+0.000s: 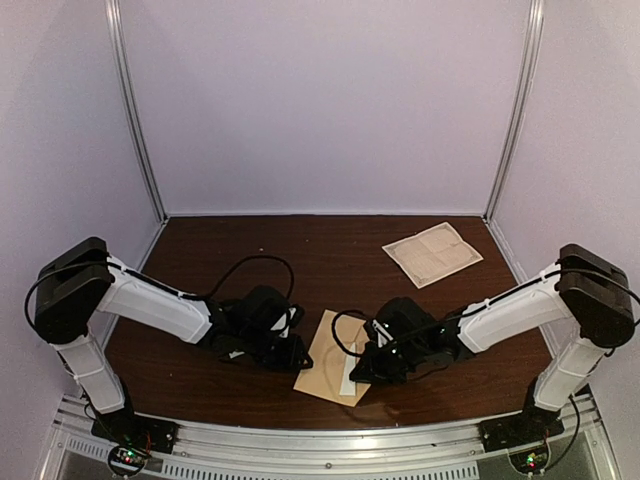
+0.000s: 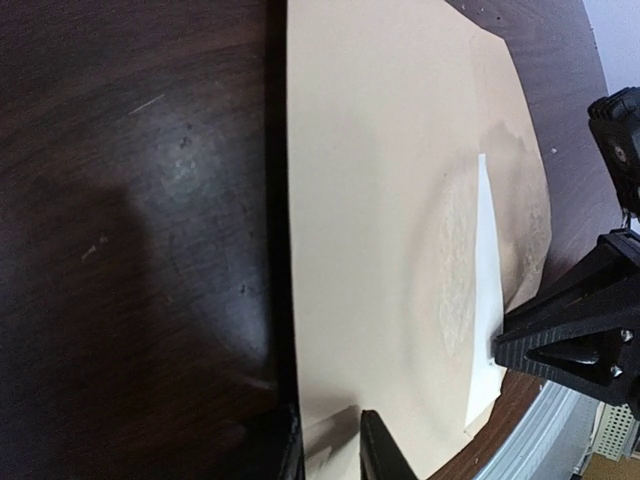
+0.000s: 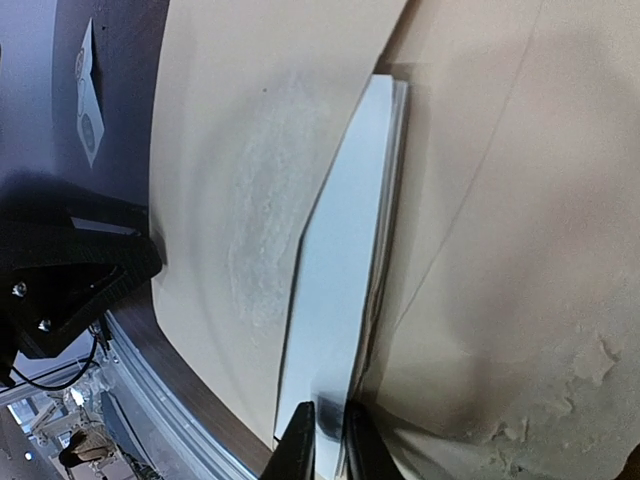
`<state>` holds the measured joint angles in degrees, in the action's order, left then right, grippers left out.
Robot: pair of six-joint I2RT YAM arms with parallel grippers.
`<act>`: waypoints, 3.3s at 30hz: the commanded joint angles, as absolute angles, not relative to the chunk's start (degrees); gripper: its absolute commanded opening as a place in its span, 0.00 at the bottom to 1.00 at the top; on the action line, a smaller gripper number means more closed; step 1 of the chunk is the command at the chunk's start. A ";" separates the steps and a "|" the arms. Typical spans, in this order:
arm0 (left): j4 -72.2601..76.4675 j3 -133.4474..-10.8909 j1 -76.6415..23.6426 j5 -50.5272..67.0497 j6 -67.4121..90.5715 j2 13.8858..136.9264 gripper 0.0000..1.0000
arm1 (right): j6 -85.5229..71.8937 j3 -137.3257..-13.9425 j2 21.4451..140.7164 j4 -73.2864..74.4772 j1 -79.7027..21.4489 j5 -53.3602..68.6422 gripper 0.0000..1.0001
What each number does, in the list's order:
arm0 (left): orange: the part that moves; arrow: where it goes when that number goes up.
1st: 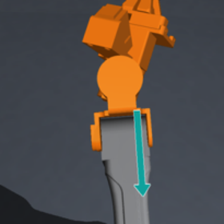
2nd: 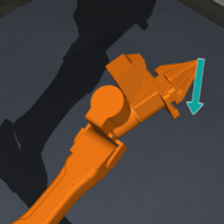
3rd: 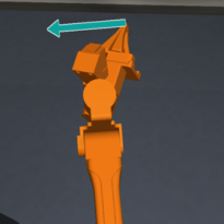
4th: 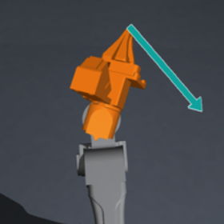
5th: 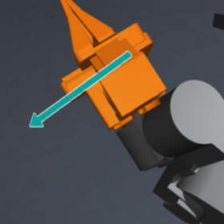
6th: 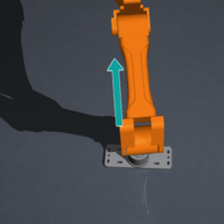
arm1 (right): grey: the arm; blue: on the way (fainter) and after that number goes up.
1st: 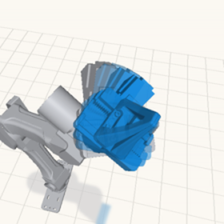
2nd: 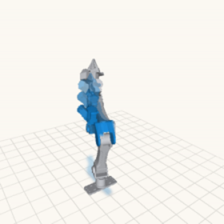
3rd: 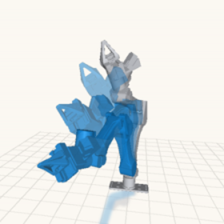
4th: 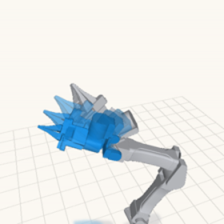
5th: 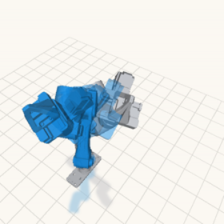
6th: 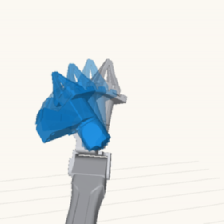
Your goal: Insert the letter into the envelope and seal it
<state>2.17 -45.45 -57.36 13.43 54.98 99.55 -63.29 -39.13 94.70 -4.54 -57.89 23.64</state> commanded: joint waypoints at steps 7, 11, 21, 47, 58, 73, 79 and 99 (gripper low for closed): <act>4.92 -44.60 -57.76 16.55 55.33 101.07 0.18 | -63.36 -40.77 98.54 -6.23 -58.36 24.16 0.08; 4.92 -45.05 -58.39 16.43 55.44 101.28 0.17 | -63.46 -41.49 99.23 -7.07 -58.57 24.84 0.05; 4.90 -45.99 -59.04 17.03 55.46 102.04 0.17 | -65.16 -42.24 100.54 -10.38 -59.33 25.74 0.00; 3.44 -45.46 -59.30 15.12 55.59 100.02 0.08 | -66.92 -39.49 91.05 -3.98 -59.28 19.24 0.00; 4.48 -45.43 -59.75 16.30 55.85 100.45 0.08 | -67.56 -39.56 95.76 -8.65 -59.62 22.49 0.00; 4.45 -45.00 -60.03 15.29 56.92 100.07 0.00 | -70.44 -39.10 95.47 -12.37 -60.25 20.20 0.00; 4.46 -43.52 -60.03 12.33 59.03 98.42 0.00 | -73.71 -35.02 89.93 -11.52 -60.29 15.02 0.00; 8.10 -41.88 -60.01 12.20 60.73 97.42 0.00 | -75.19 -30.48 86.77 -12.93 -60.30 14.20 0.00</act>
